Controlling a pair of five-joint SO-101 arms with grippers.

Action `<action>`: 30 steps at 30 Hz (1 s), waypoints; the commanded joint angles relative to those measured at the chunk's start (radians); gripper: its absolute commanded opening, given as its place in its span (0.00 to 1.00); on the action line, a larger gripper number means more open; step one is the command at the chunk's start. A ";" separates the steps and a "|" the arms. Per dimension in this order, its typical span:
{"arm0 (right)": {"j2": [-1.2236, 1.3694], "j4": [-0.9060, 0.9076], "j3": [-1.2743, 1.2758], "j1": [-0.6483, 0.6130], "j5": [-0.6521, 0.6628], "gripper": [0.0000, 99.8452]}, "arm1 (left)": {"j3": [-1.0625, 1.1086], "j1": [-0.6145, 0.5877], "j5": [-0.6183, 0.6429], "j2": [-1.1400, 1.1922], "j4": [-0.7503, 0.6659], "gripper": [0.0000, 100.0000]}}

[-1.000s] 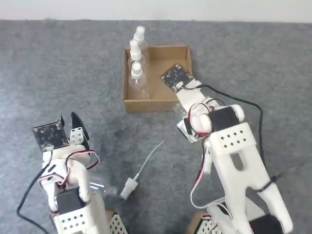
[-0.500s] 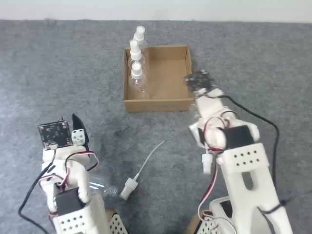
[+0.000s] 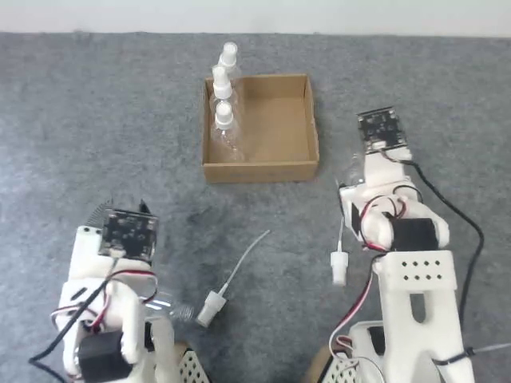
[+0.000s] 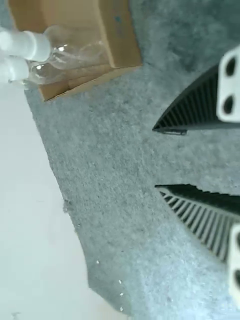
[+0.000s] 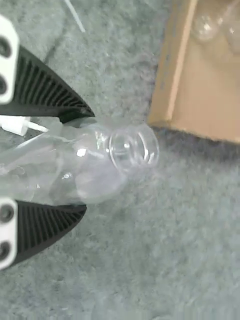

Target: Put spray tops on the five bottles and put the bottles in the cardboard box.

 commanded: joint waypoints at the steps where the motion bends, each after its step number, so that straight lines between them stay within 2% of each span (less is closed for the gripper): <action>1: -0.027 -0.027 -0.006 0.024 -0.028 0.07 | -0.058 0.077 -0.109 0.038 0.075 0.16; 8: -0.027 -0.027 -0.006 0.022 -0.028 0.07 | -0.134 0.207 -0.123 0.356 0.110 0.15; 13: -0.027 -0.027 -0.006 0.024 -0.028 0.07 | -0.202 0.350 -0.114 0.577 0.144 0.15; 22: -0.027 -0.027 -0.006 0.027 -0.028 0.07 | -0.206 0.623 0.058 0.787 0.121 0.15; 27: -0.027 -0.027 -0.006 0.056 -0.028 0.07 | -0.209 0.756 0.081 0.921 0.101 0.15; 30: -0.027 -0.027 -0.006 0.061 -0.028 0.07 | -0.234 0.781 0.081 1.003 0.097 0.15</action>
